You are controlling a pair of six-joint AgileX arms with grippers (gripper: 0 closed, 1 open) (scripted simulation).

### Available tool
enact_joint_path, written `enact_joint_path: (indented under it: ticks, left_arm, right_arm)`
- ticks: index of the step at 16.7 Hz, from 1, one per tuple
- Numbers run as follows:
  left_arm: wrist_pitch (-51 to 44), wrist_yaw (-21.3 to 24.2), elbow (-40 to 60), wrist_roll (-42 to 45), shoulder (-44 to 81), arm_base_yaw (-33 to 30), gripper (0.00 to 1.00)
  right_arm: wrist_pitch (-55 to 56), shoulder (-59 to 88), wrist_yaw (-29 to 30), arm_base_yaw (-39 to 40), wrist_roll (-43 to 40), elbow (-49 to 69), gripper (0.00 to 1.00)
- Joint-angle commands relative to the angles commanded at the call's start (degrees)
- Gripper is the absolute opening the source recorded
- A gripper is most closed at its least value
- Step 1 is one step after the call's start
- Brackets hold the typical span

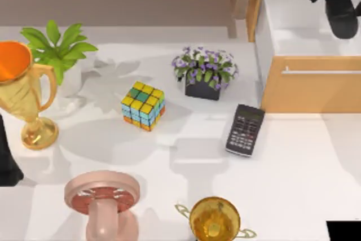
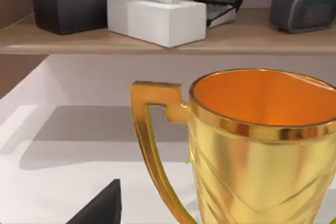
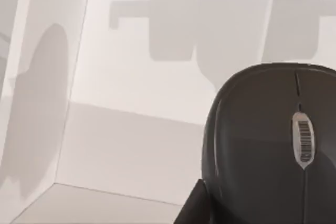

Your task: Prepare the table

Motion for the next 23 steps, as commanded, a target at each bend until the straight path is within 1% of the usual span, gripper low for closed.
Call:
enact_joint_path:
  ticks: [5, 13, 19, 23]
  left_arm:
    - [0.0, 0.0, 0.0, 0.0, 0.0, 0.0, 1.0]
    - [0.0, 0.0, 0.0, 0.0, 0.0, 0.0, 1.0]
    - [0.0, 0.0, 0.0, 0.0, 0.0, 0.0, 1.0]
    - [0.0, 0.0, 0.0, 0.0, 0.0, 0.0, 1.0]
  right_arm:
    - [2.2, -15.2, 0.7, 2.0, 4.3, -14.7, 0.0]
    - [4.6, -36.9, 1.3, 7.0, 12.3, -45.1, 0.0]
    - [5.9, -49.4, 1.3, 10.8, 17.9, -66.1, 0.0]
    - [6.6, -54.8, 1.3, 12.7, 20.6, -76.0, 0.0]
